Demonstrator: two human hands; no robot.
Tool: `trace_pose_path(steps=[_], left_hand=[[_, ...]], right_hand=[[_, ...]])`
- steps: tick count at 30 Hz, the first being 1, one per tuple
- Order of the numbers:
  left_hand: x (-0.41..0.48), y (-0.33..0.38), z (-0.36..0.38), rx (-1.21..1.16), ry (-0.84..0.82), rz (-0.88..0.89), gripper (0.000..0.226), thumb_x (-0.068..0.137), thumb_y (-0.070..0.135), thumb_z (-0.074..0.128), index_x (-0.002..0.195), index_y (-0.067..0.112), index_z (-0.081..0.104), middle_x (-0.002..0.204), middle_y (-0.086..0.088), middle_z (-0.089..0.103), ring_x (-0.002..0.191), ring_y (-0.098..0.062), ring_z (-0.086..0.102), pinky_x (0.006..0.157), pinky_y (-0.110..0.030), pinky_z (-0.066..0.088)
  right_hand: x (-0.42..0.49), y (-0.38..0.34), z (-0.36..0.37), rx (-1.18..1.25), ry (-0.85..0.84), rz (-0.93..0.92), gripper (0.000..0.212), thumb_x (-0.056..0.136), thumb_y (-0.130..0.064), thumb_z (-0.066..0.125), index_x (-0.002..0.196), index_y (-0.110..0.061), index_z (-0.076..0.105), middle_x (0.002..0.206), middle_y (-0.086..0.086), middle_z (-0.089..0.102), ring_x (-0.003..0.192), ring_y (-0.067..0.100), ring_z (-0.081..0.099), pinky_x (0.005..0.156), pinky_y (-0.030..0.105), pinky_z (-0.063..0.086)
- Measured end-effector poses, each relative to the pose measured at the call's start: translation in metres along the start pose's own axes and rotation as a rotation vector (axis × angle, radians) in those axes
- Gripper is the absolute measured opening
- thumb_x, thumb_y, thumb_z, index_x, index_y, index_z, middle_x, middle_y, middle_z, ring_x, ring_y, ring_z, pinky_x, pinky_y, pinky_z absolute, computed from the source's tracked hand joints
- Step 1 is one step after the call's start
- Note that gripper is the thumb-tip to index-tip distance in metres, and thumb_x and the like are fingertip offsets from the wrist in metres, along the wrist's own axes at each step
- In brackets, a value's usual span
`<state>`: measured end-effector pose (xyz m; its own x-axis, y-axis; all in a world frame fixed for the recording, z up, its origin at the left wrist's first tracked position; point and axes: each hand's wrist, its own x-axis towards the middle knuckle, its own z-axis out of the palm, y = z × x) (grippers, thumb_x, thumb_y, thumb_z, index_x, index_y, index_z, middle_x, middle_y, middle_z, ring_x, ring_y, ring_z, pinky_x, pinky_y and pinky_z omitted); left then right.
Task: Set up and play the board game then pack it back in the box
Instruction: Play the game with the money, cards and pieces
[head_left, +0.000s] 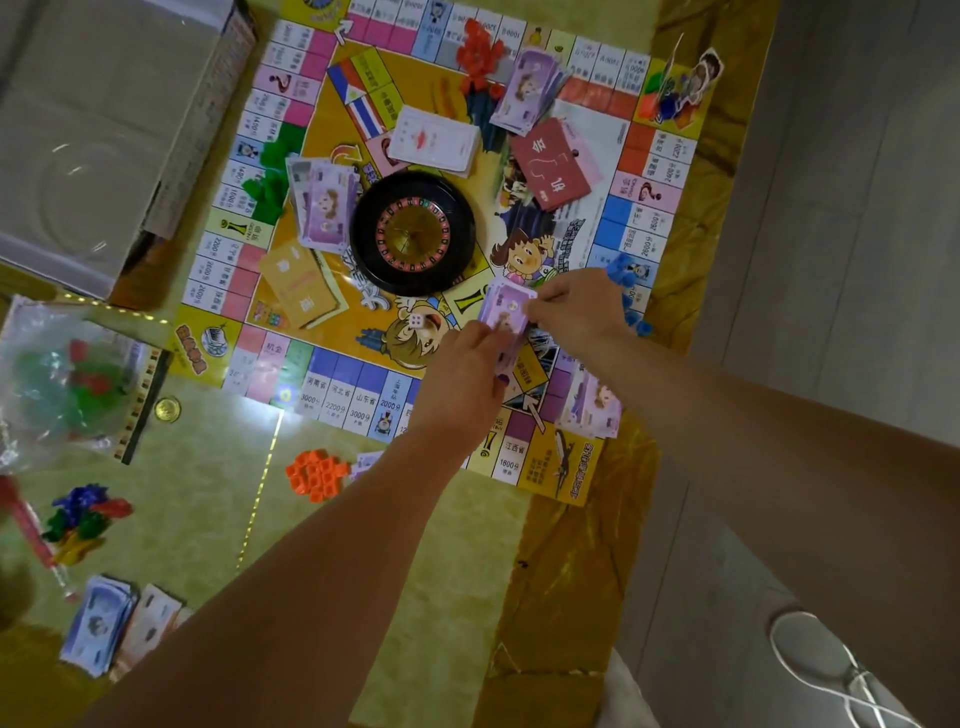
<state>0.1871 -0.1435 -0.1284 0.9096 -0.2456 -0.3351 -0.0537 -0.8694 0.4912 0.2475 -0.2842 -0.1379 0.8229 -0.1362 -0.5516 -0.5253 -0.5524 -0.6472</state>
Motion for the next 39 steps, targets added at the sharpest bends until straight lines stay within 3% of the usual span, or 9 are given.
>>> trace_pose_path(steps=[5, 8, 11, 15, 23, 26, 30, 34, 39], left_hand=[[0.002, 0.003, 0.005, 0.072, -0.009, -0.033, 0.049, 0.085, -0.001, 0.053, 0.133, 0.009, 0.053, 0.126, -0.008, 0.050, 0.109, -0.027, 0.042, 0.089, -0.029, 0.035], [0.000, 0.004, 0.002, 0.065, -0.036, -0.034, 0.048, 0.085, -0.001, 0.052, 0.132, 0.009, 0.054, 0.127, -0.009, 0.050, 0.109, -0.028, 0.042, 0.089, -0.030, 0.034], [0.001, 0.004, -0.006, 0.038, -0.099, -0.036, 0.039, 0.088, 0.001, 0.048, 0.125, 0.007, 0.059, 0.127, -0.011, 0.052, 0.113, -0.030, 0.045, 0.092, -0.031, 0.035], [-0.022, -0.005, -0.022, -0.115, -0.036, -0.007, 0.032, 0.087, -0.003, 0.049, 0.111, 0.005, 0.069, 0.120, -0.014, 0.059, 0.111, -0.029, 0.054, 0.087, -0.028, 0.042], [-0.131, -0.061, -0.026, -0.066, -0.031, -0.172, 0.020, 0.093, 0.013, 0.049, 0.100, 0.012, 0.068, 0.099, -0.010, 0.066, 0.091, -0.028, 0.061, 0.073, -0.034, 0.045], [-0.186, -0.089, -0.023, -0.085, -0.049, -0.241, 0.014, 0.090, 0.021, 0.054, 0.095, 0.018, 0.067, 0.089, -0.007, 0.070, 0.087, -0.030, 0.064, 0.076, -0.039, 0.050], [-0.264, -0.127, -0.017, -0.109, -0.099, -0.314, 0.011, 0.088, 0.019, 0.059, 0.097, 0.017, 0.065, 0.085, -0.003, 0.070, 0.082, -0.026, 0.064, 0.069, -0.031, 0.046], [-0.323, -0.158, 0.004, -0.110, -0.179, -0.361, 0.009, 0.091, 0.021, 0.059, 0.097, 0.015, 0.063, 0.085, -0.002, 0.067, 0.080, -0.022, 0.063, 0.064, -0.029, 0.045], [-0.352, -0.182, 0.025, -0.144, -0.135, -0.355, 0.010, 0.093, 0.023, 0.056, 0.099, 0.016, 0.061, 0.088, -0.002, 0.065, 0.074, -0.019, 0.059, 0.061, -0.029, 0.041]], right_hand=[[-0.014, 0.014, 0.005, 0.015, 0.162, -0.155, 0.019, 0.087, -0.005, 0.059, 0.103, -0.017, 0.057, 0.075, -0.004, 0.053, 0.063, 0.003, 0.048, 0.055, 0.017, 0.037], [-0.026, 0.022, 0.010, -0.120, -0.003, -0.258, 0.031, 0.091, -0.005, 0.053, 0.116, -0.022, 0.063, 0.090, 0.000, 0.054, 0.061, 0.001, 0.045, 0.058, 0.017, 0.036], [-0.029, 0.022, 0.016, -0.199, -0.146, -0.168, 0.040, 0.094, -0.008, 0.051, 0.129, -0.024, 0.059, 0.099, 0.005, 0.053, 0.060, 0.007, 0.047, 0.057, 0.021, 0.040], [-0.052, 0.005, 0.016, -0.191, -0.115, -0.205, 0.036, 0.094, -0.012, 0.054, 0.128, -0.020, 0.059, 0.098, 0.001, 0.058, 0.085, 0.013, 0.056, 0.079, 0.029, 0.048], [-0.159, 0.022, 0.067, -0.081, -0.175, -0.120, 0.020, 0.094, -0.008, 0.051, 0.107, -0.013, 0.065, 0.074, -0.009, 0.054, 0.056, 0.005, 0.045, 0.052, 0.020, 0.035], [-0.210, 0.042, 0.109, -0.108, -0.184, -0.066, 0.018, 0.090, -0.007, 0.054, 0.102, -0.013, 0.066, 0.070, -0.017, 0.048, 0.060, -0.001, 0.043, 0.059, 0.021, 0.035], [-0.279, 0.067, 0.173, -0.199, -0.241, -0.029, 0.019, 0.085, -0.013, 0.062, 0.102, -0.020, 0.063, 0.075, -0.013, 0.053, 0.075, 0.011, 0.055, 0.078, 0.036, 0.050], [-0.334, 0.076, 0.218, -0.447, -0.200, -0.113, 0.036, 0.082, -0.043, 0.063, 0.114, -0.034, 0.049, 0.108, -0.007, 0.053, 0.101, 0.016, 0.053, 0.084, 0.038, 0.049], [-0.350, 0.066, 0.258, -0.601, -0.098, -0.268, 0.070, 0.076, -0.041, 0.073, 0.135, -0.019, 0.043, 0.134, 0.004, 0.042, 0.121, 0.023, 0.041, 0.089, 0.034, 0.044]])
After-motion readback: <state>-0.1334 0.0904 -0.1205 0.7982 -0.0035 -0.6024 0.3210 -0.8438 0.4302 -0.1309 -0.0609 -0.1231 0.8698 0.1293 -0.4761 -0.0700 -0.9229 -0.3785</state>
